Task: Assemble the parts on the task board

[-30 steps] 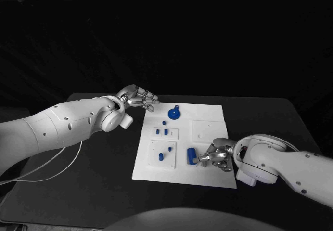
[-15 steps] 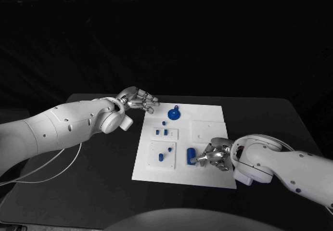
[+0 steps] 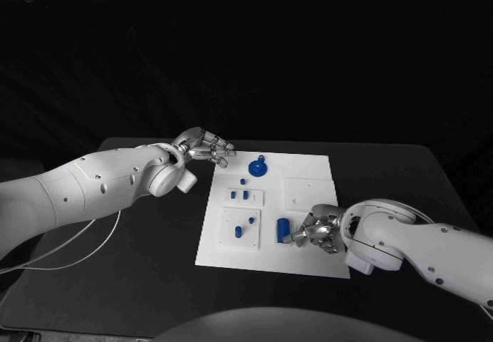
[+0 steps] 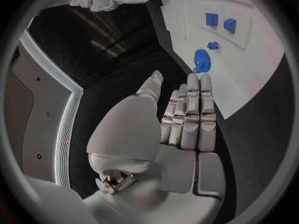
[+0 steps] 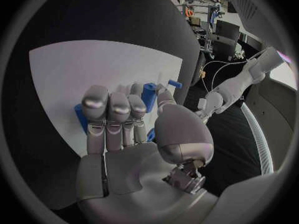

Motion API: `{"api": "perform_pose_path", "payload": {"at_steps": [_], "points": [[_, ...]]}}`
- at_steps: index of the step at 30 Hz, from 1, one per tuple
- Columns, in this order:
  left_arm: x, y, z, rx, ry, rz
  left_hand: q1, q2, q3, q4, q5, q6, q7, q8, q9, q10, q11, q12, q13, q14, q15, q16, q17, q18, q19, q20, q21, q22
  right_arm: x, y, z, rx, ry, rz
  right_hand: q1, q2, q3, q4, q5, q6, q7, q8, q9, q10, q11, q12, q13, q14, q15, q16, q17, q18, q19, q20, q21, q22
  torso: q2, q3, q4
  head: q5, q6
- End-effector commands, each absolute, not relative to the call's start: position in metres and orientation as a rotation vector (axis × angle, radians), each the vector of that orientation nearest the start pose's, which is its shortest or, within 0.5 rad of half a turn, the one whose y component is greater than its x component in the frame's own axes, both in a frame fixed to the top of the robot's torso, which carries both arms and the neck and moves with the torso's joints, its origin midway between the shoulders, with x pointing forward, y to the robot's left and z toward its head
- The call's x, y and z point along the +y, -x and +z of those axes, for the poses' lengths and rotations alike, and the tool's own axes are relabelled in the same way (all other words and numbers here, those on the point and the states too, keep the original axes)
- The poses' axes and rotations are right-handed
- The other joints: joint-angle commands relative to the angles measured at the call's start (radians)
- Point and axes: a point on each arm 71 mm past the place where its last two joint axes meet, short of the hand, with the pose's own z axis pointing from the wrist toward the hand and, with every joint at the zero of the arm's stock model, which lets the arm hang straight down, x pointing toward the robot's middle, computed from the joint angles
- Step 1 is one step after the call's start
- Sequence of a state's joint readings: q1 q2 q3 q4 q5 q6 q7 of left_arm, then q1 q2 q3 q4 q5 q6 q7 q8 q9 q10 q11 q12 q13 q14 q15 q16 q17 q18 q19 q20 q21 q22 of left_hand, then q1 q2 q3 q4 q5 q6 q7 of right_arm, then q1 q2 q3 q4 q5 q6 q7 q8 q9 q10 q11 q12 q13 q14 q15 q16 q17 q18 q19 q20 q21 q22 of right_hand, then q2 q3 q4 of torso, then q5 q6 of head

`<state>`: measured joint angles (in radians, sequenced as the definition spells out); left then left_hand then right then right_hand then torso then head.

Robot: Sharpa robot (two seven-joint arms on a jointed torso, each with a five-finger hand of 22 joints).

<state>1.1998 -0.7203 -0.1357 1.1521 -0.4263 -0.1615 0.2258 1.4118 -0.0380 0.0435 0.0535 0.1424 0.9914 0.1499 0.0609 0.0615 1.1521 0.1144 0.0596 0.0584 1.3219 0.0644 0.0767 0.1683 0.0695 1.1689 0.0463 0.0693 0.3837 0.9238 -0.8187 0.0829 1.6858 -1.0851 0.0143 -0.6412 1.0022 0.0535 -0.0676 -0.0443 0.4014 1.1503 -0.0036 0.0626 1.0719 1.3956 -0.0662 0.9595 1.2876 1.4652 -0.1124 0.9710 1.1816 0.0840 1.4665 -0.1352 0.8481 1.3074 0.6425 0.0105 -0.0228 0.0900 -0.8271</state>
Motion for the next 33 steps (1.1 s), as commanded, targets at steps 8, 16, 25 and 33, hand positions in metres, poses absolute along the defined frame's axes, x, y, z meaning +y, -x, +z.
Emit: {"api": "perform_pose_path", "payload": {"at_steps": [8,16,25,33], "points": [[0.2485,-0.5318,-0.2384,1.762,0.758,-1.158,-0.004,0.007,0.003,0.007,-0.002,-0.005,0.002,0.003,0.002,-0.009,0.001,0.001,0.001,-0.005,0.001,0.006,0.001,-0.006,0.005,0.001,0.004,-0.001,-0.1634,-0.3978,-0.2901,2.442,-0.305,0.505,-0.008,-0.027,0.064,-0.018,-0.013,0.007,-0.002,0.002,-0.002,0.001,-0.003,0.002,-0.001,0.002,-0.005,0.004,-0.001,-0.017,0.061,-0.002,0.001,0.092,0.000,0.0000,-0.0004,0.002,-0.003],[0.2486,-0.5318,-0.2384,1.761,0.758,-1.158,-0.004,0.006,0.002,0.006,-0.002,-0.007,0.002,0.003,0.001,-0.009,0.001,0.001,0.001,-0.005,0.001,0.006,0.001,-0.006,0.005,0.001,0.004,-0.002,-0.1624,-0.3993,-0.2902,2.420,-0.296,0.491,-0.018,-0.027,0.102,-0.028,-0.028,0.009,-0.003,0.002,-0.001,0.002,-0.006,0.001,-0.002,0.002,-0.006,0.004,-0.002,-0.019,0.061,-0.003,0.002,0.090,0.000,0.0002,0.0000,0.003,-0.005],[0.2487,-0.5319,-0.2386,1.762,0.758,-1.158,-0.004,0.006,0.002,0.006,-0.002,-0.007,0.002,0.003,0.001,-0.009,0.001,0.001,0.001,-0.005,0.001,0.006,0.001,-0.006,0.005,0.001,0.004,-0.002,-0.1632,-0.3990,-0.2907,2.425,-0.311,0.503,-0.027,-0.043,0.106,-0.023,-0.031,0.011,-0.003,0.002,0.000,0.002,-0.004,0.002,-0.002,0.002,-0.006,0.005,-0.002,-0.019,0.061,-0.003,0.004,0.090,0.000,0.0002,-0.0005,0.002,-0.006],[0.2510,-0.5328,-0.2386,1.757,0.759,-1.155,-0.010,0.005,-0.001,0.009,-0.005,-0.008,0.003,0.003,0.001,-0.009,0.001,0.001,0.002,-0.005,0.002,0.006,0.001,-0.006,0.005,0.001,0.004,-0.004,-0.1650,-0.3955,-0.2860,2.425,-0.347,0.575,-0.014,-0.091,-0.041,0.116,-0.174,0.010,0.004,0.002,0.029,0.003,0.000,0.010,0.001,0.002,-0.003,0.009,0.000,-0.016,0.061,0.000,0.008,0.091,0.000,0.0013,-0.0011,0.001,-0.003]]}}
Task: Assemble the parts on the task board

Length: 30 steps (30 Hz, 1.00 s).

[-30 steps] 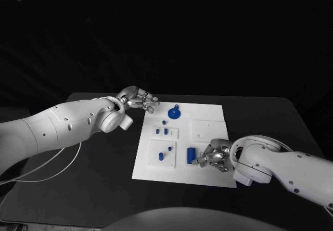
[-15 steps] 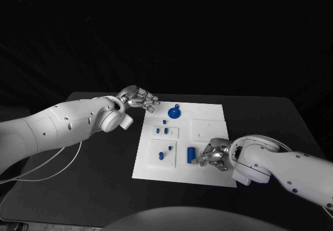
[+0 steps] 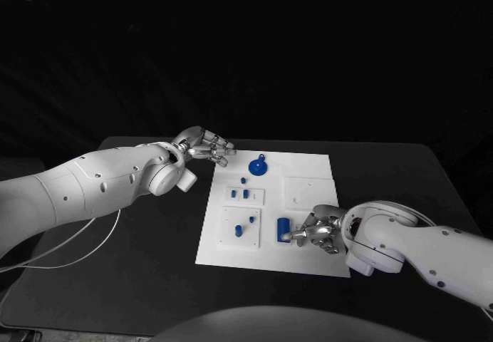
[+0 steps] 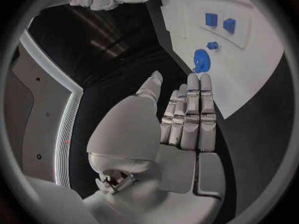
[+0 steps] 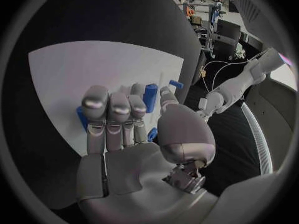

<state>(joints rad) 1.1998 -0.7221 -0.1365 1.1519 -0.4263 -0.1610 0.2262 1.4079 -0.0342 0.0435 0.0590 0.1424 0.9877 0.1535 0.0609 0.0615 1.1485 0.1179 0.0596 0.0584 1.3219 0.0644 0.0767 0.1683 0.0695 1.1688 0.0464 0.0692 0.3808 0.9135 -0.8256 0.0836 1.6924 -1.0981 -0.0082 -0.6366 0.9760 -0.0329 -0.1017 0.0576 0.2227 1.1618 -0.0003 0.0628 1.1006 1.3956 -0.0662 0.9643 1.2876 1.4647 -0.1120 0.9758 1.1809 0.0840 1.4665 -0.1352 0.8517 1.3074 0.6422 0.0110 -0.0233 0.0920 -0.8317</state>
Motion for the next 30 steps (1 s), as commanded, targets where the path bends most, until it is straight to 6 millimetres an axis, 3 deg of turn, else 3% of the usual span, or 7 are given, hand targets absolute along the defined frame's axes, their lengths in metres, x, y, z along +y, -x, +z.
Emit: {"api": "perform_pose_path", "payload": {"at_steps": [1,10,15,17,23,28,30], "points": [[0.251,-0.533,-0.239,1.757,0.759,-1.154,-0.006,0.001,-0.001,0.004,-0.005,-0.005,-0.001,0.003,0.001,-0.006,-0.002,0.001,0.002,-0.005,0.002,0.006,0.001,-0.006,0.005,0.001,0.004,-0.001,-0.165,-0.396,-0.284,2.423,-0.350,0.590,0.013,-0.008,-0.007,0.018,0.005,-0.001,0.001,0.002,0.001,0.003,0.000,0.006,0.001,0.002,-0.003,0.005,0.000,-0.016,0.061,0.000,0.005,0.091,0.000,0.0007,-0.0008,-0.002,0.002],[0.251,-0.533,-0.239,1.757,0.758,-1.156,-0.018,-0.001,-0.007,0.014,-0.021,-0.015,0.000,0.003,0.001,-0.007,-0.002,0.002,0.002,-0.006,0.003,0.006,0.001,-0.006,0.005,0.003,0.003,-0.005,-0.174,-0.405,-0.268,2.398,-0.406,0.702,0.017,-0.014,-0.052,0.059,-0.020,0.000,0.000,0.002,0.003,0.004,0.000,0.011,0.003,0.003,-0.003,0.010,0.004,-0.016,0.062,0.000,0.012,0.094,0.000,0.0007,-0.0005,-0.012,0.014],[0.251,-0.533,-0.239,1.756,0.757,-1.156,-0.021,-0.002,-0.009,0.018,-0.023,-0.017,0.000,0.003,0.001,-0.007,-0.002,0.002,0.002,-0.006,0.003,0.006,0.002,-0.006,0.006,0.004,0.003,-0.009,-0.191,-0.418,-0.259,2.380,-0.427,0.690,0.047,0.071,-0.075,0.001,0.088,0.008,-0.004,0.002,0.018,0.009,-0.003,0.016,0.004,0.003,-0.005,0.018,0.009,-0.020,0.062,-0.002,0.022,0.099,0.000,0.0001,-0.0006,-0.019,0.020],[0.250,-0.533,-0.239,1.756,0.756,-1.158,-0.021,-0.002,-0.009,0.018,-0.023,-0.017,0.000,0.003,0.001,-0.007,-0.002,0.002,0.002,-0.006,0.003,0.006,0.002,-0.006,0.006,0.004,0.003,-0.009,-0.200,-0.423,-0.255,2.373,-0.431,0.667,0.068,0.091,-0.052,-0.030,0.073,0.009,-0.005,0.002,0.016,0.010,-0.003,0.017,0.005,0.004,-0.006,0.020,0.011,-0.021,0.062,-0.002,0.024,0.100,-0.001,0.0000,-0.0006,-0.023,0.020],[0.250,-0.531,-0.238,1.745,0.751,-1.165,-0.019,-0.002,-0.008,0.021,-0.022,-0.015,-0.001,0.003,0.001,-0.006,-0.002,0.002,0.002,-0.006,0.003,0.007,0.003,-0.006,0.008,0.004,0.003,-0.014,-0.234,-0.434,-0.252,2.390,-0.389,0.516,0.082,0.083,0.063,-0.099,0.145,0.001,-0.010,0.001,-0.017,0.007,-0.007,0.008,0.001,0.002,-0.009,0.016,0.008,-0.024,0.061,-0.005,0.021,0.101,0.000,-0.0006,-0.0010,-0.033,0.024],[0.250,-0.530,-0.237,1.739,0.749,-1.168,-0.019,-0.002,-0.008,0.021,-0.022,-0.015,-0.001,0.003,0.001,-0.006,-0.002,0.002,0.002,-0.006,0.003,0.007,0.003,-0.006,0.008,0.004,0.003,-0.014,-0.251,-0.437,-0.253,2.409,-0.328,0.395,0.017,-0.019,0.342,-0.115,0.104,0.006,-0.011,0.002,-0.033,0.007,-0.008,0.003,-0.001,0.003,-0.009,0.016,0.010,-0.027,0.062,-0.006,0.019,0.103,0.000,0.0003,-0.0010,-0.039,0.024],[0.250,-0.530,-0.237,1.736,0.747,-1.171,-0.019,-0.002,-0.008,0.021,-0.022,-0.015,-0.001,0.003,0.001,-0.006,-0.002,0.002,0.002,-0.006,0.003,0.007,0.003,-0.006,0.008,0.004,0.003,-0.014,-0.255,-0.437,-0.253,2.413,-0.310,0.362,0.018,-0.021,0.342,-0.117,0.106,0.006,-0.011,0.002,-0.033,0.007,-0.008,0.003,-0.001,0.003,-0.009,0.016,0.010,-0.027,0.062,-0.006,0.019,0.103,-0.001,-0.0001,-0.0015,-0.040,0.023]]}}
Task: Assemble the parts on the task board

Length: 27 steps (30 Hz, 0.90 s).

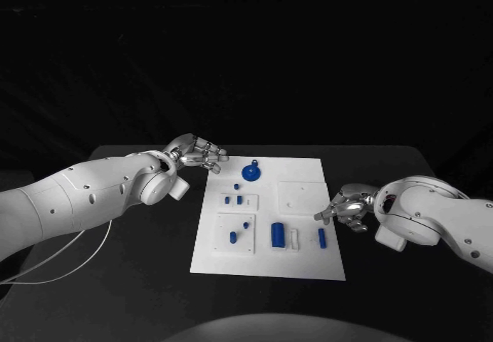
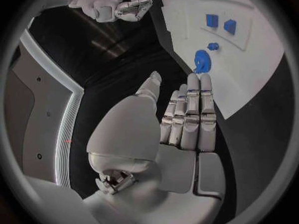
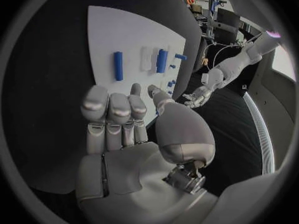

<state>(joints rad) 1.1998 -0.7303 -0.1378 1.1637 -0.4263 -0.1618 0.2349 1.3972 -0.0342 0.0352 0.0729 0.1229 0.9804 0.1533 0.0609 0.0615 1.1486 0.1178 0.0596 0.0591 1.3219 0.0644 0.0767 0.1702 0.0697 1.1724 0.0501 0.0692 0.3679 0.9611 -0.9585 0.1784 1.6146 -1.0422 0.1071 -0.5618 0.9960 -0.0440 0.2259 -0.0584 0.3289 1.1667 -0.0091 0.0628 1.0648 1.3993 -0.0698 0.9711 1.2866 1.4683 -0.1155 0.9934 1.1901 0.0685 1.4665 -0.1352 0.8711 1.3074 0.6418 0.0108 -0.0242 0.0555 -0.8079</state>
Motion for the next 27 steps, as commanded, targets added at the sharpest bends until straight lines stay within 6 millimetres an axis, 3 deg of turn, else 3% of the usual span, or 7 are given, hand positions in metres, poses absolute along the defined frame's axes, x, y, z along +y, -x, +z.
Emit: {"api": "perform_pose_path", "payload": {"at_steps": [1,11,27], "points": [[0.250,-0.530,-0.236,1.733,0.745,-1.174,-0.008,-0.002,0.000,0.008,-0.002,-0.006,0.000,0.003,0.001,-0.005,-0.002,0.002,0.001,-0.005,0.003,0.007,0.001,-0.006,0.005,0.000,0.003,-0.005,-0.257,-0.437,-0.254,2.415,-0.299,0.344,-0.005,-0.014,0.013,0.001,-0.005,0.002,-0.002,0.002,0.003,0.003,-0.004,-0.004,0.000,-0.001,-0.005,-0.002,0.001,-0.012,0.062,-0.006,0.001,0.103,0.000,-0.0004,-0.0001,-0.004,0.000],[0.249,-0.529,-0.235,1.720,0.742,-1.185,-0.009,-0.002,0.000,0.007,-0.001,-0.006,0.000,0.003,0.001,-0.004,-0.002,0.002,0.001,-0.005,0.002,0.008,0.002,-0.006,0.006,-0.001,0.003,-0.006,-0.264,-0.432,-0.265,2.421,-0.232,0.227,0.001,-0.040,0.021,0.039,-0.039,0.001,0.001,0.002,0.000,0.002,-0.002,-0.007,-0.002,-0.001,-0.004,-0.005,-0.001,-0.013,0.061,-0.005,-0.004,0.102,0.001,-0.0005,0.0024,-0.012,-0.001],[0.249,-0.528,-0.235,1.724,0.743,-1.191,-0.013,-0.001,-0.002,0.004,-0.002,-0.007,0.000,0.003,0.001,-0.005,-0.002,0.002,0.001,-0.005,0.003,0.007,0.002,-0.007,0.008,-0.001,0.003,-0.014,-0.245,-0.428,-0.279,2.385,-0.174,0.203,0.012,-0.075,0.030,0.096,-0.080,-0.002,0.005,0.002,-0.001,-0.002,0.001,-0.013,-0.005,-0.001,-0.002,-0.012,-0.004,-0.009,0.061,-0.003,-0.013,0.099,0.001,-0.0004,0.0017,-0.007,-0.003]]}}
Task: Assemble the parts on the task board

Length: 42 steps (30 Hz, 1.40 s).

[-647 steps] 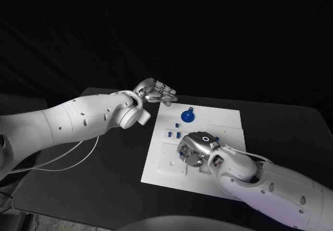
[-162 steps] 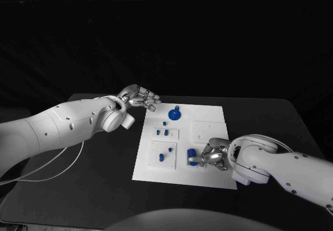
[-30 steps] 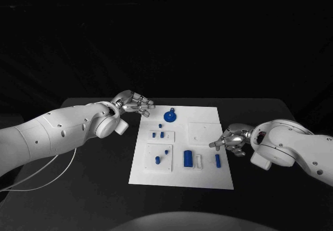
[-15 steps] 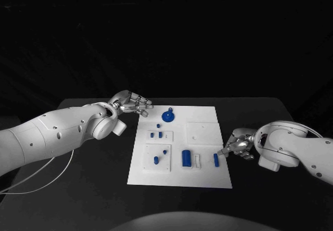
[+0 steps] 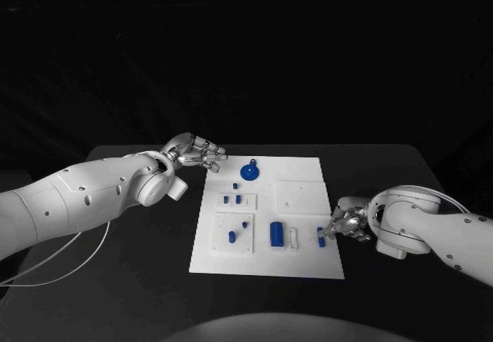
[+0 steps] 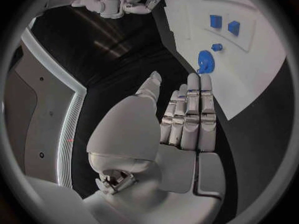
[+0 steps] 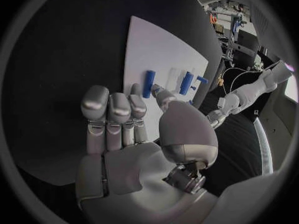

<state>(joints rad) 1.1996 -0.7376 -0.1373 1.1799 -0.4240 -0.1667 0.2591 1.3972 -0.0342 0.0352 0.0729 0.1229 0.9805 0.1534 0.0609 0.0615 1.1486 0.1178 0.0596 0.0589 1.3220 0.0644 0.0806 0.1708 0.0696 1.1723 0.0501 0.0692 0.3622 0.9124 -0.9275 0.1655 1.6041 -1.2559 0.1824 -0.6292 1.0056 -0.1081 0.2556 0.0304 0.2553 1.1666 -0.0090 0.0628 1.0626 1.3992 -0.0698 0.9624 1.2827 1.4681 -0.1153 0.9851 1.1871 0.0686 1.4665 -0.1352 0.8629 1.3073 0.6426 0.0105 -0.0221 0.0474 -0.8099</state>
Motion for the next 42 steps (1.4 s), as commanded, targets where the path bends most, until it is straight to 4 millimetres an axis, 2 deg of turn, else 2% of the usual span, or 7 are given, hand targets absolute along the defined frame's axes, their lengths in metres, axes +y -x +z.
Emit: {"api": "perform_pose_path", "payload": {"at_steps": [1,11,24,29,33,37,42], "points": [[0.249,-0.528,-0.235,1.724,0.743,-1.191,-0.013,-0.001,-0.002,0.004,-0.002,-0.007,0.000,0.003,0.001,-0.005,-0.002,0.002,0.001,-0.005,0.003,0.004,0.001,-0.007,0.008,0.000,0.003,-0.009,-0.244,-0.428,-0.279,2.385,-0.172,0.204,0.003,-0.012,0.000,0.009,-0.009,-0.003,0.005,0.002,0.001,-0.002,0.001,-0.004,-0.001,-0.001,-0.002,-0.004,-0.001,-0.009,0.061,-0.003,-0.005,0.099,0.000,0.0003,-0.0002,0.001,-0.002],[0.249,-0.528,-0.235,1.729,0.745,-1.190,-0.013,-0.001,-0.002,0.004,-0.002,-0.007,0.000,0.003,0.001,-0.005,-0.002,0.002,0.001,-0.005,0.003,0.004,0.001,-0.007,0.008,0.000,0.003,-0.009,-0.237,-0.425,-0.290,2.395,-0.115,0.165,0.015,-0.036,0.101,0.021,-0.098,-0.003,0.005,0.002,-0.010,-0.003,0.001,-0.003,0.000,-0.001,-0.002,-0.005,-0.001,-0.010,0.061,-0.003,-0.007,0.099,0.000,0.0005,-0.0009,0.003,-0.005],[0.249,-0.528,-0.236,1.735,0.747,-1.189,-0.014,0.000,-0.002,0.004,-0.003,-0.007,0.000,0.003,0.001,-0.005,-0.002,0.002,0.001,-0.006,0.003,0.003,0.002,-0.007,0.008,0.000,0.003,-0.013,-0.229,-0.418,-0.304,2.426,-0.045,0.133,0.010,-0.008,0.127,-0.068,-0.056,-0.007,0.004,0.001,-0.023,-0.005,-0.001,-0.003,0.001,-0.001,-0.003,-0.008,0.000,-0.012,0.061,-0.004,-0.007,0.100,0.000,0.0003,-0.0006,0.004,-0.009],[0.249,-0.529,-0.236,1.736,0.748,-1.188,-0.014,0.000,-0.002,0.004,-0.003,-0.007,0.000,0.003,0.001,-0.005,-0.002,0.002,0.001,-0.006,0.003,0.003,0.002,-0.007,0.008,0.000,0.003,-0.013,-0.225,-0.414,-0.308,2.448,-0.017,0.135,0.014,0.001,0.131,-0.101,0.008,-0.010,0.002,0.001,-0.034,-0.006,-0.001,-0.004,0.001,-0.001,-0.003,-0.007,0.002,-0.013,0.061,-0.004,-0.008,0.101,-0.001,-0.0001,-0.0007,0.005,-0.012],[0.249,-0.529,-0.236,1.737,0.748,-1.188,-0.014,0.000,-0.002,0.004,-0.003,-0.007,0.000,0.003,0.001,-0.005,-0.002,0.002,0.001,-0.006,0.003,0.003,0.002,-0.007,0.008,0.000,0.003,-0.013,-0.223,-0.413,-0.312,2.461,-0.016,0.138,0.007,0.007,0.158,-0.123,0.139,-0.017,0.001,0.001,-0.041,-0.009,-0.003,-0.006,0.001,-0.002,-0.005,-0.007,0.003,-0.014,0.061,-0.006,-0.007,0.102,-0.001,-0.0002,0.0003,0.005,-0.013],[0.249,-0.529,-0.236,1.738,0.749,-1.187,-0.014,0.000,-0.002,0.004,-0.003,-0.007,0.000,0.003,0.001,-0.005,-0.002,0.002,0.001,-0.006,0.003,0.003,0.002,-0.007,0.008,0.000,0.003,-0.013,-0.222,-0.412,-0.314,2.474,-0.038,0.155,-0.022,0.020,0.269,-0.178,0.254,-0.032,0.005,0.005,-0.020,-0.014,-0.003,-0.013,-0.002,-0.003,-0.006,-0.010,0.003,-0.014,0.060,-0.007,-0.010,0.102,0.000,0.0003,-0.0002,0.008,-0.015],[0.249,-0.529,-0.236,1.739,0.749,-1.186,-0.014,0.000,-0.002,0.004,-0.003,-0.007,0.000,0.003,0.001,-0.005,-0.002,0.002,0.001,-0.006,0.003,0.003,0.002,-0.007,0.008,0.000,0.003,-0.013,-0.220,-0.411,-0.315,2.486,-0.079,0.186,-0.084,0.047,0.423,-0.229,0.285,-0.041,0.022,0.005,0.061,-0.013,0.001,-0.019,-0.006,-0.003,-0.004,-0.011,0.004,-0.011,0.060,-0.005,-0.009,0.103,-0.001,0.0002,-0.0003,0.008,-0.016]]}}
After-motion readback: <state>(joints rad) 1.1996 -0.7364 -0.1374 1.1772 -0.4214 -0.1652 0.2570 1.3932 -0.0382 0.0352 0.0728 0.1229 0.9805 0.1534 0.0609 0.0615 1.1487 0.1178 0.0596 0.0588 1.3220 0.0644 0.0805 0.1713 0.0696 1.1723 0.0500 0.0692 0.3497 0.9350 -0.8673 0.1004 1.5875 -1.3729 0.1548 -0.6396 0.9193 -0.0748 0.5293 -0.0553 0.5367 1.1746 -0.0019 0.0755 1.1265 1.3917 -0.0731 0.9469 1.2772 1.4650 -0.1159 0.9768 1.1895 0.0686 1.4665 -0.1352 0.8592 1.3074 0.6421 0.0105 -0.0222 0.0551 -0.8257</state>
